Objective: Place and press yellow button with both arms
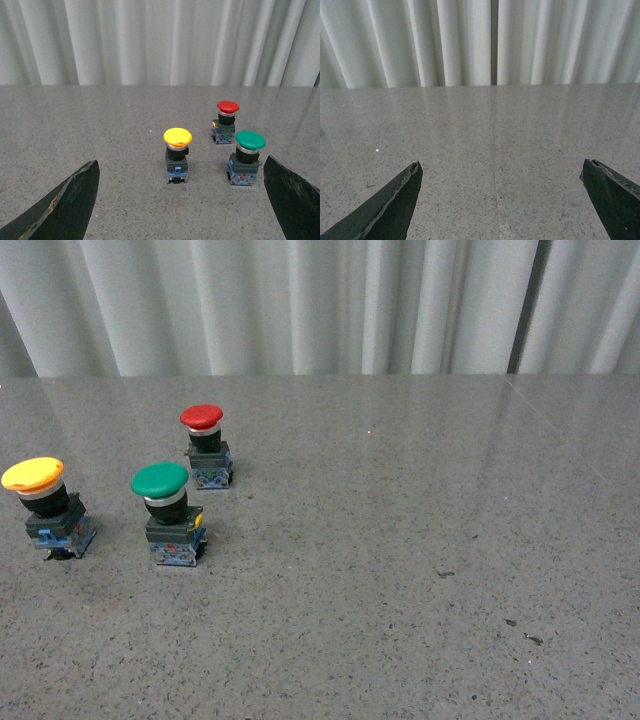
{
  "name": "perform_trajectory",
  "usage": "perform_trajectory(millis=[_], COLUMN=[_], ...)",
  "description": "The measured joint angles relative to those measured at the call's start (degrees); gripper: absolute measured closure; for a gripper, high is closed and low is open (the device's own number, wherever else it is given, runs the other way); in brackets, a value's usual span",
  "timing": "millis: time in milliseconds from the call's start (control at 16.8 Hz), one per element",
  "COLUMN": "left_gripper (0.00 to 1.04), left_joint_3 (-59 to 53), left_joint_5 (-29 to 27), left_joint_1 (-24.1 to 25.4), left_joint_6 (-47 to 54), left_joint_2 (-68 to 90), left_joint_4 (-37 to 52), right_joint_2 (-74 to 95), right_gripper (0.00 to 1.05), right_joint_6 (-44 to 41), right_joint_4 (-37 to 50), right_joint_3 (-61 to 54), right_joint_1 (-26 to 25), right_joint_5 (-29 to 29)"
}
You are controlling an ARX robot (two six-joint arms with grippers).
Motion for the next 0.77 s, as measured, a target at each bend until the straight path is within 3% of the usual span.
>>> perform_trajectory(millis=[774], left_gripper=[0.07], left_joint_3=[0.00], left_joint_5=[0.00], left_joint_1=[0.00], left_joint_6=[-0.02], left_joint_2=[0.00], left_joint_4=[0.00], right_joint_2=[0.00], right_gripper=[0.06], right_joint_6=[0.00], right_joint_4=[0.00], right_joint_3=[0.00], right_joint_1=[0.00], right_joint_5=[0.00])
